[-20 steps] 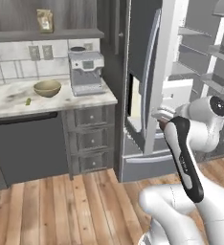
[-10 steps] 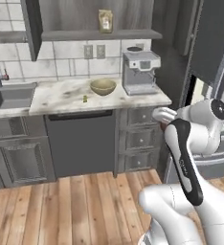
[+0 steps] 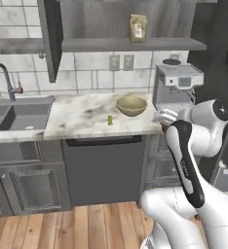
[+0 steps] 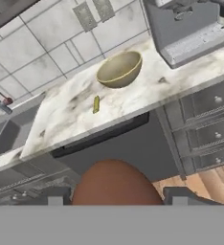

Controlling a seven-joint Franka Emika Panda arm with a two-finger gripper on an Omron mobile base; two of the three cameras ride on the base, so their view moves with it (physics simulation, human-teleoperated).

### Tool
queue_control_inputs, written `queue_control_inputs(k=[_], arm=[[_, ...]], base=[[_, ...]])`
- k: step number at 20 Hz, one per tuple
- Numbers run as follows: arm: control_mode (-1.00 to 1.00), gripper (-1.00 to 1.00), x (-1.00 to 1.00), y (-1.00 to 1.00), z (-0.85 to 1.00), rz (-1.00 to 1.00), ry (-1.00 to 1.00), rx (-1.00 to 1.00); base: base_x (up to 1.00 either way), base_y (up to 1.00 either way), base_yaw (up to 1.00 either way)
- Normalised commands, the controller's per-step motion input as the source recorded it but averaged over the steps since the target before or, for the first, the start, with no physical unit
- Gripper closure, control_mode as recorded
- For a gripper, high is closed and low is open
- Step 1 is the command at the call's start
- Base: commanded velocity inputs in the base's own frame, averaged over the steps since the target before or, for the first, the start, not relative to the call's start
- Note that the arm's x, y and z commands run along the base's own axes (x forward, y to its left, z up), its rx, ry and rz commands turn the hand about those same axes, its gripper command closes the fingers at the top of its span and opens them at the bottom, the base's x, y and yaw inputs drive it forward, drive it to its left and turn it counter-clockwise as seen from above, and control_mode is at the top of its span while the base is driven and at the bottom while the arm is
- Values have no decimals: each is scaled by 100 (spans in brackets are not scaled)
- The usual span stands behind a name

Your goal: Pick the egg and butter from the fridge and place them by the bowl for mixing.

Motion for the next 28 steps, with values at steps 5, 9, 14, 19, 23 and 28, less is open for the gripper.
queue_control_inputs(k=[5, 9, 14, 19, 23, 28], arm=[[100, 100, 0, 0, 0, 0, 0, 0], [100, 100, 0, 0, 0, 0, 0, 0], [100, 100, 0, 0, 0, 0, 0, 0], [100, 100, 0, 0, 0, 0, 0, 0], [-100, 100, 32, -3, -25, 0, 24, 0], [-100, 100, 70, 0, -69, 0, 49, -11]], base=[[100, 69, 1], [100, 68, -1], [96, 7, -9], [72, -16, 0], [38, -2, 0], [0, 0, 0]])
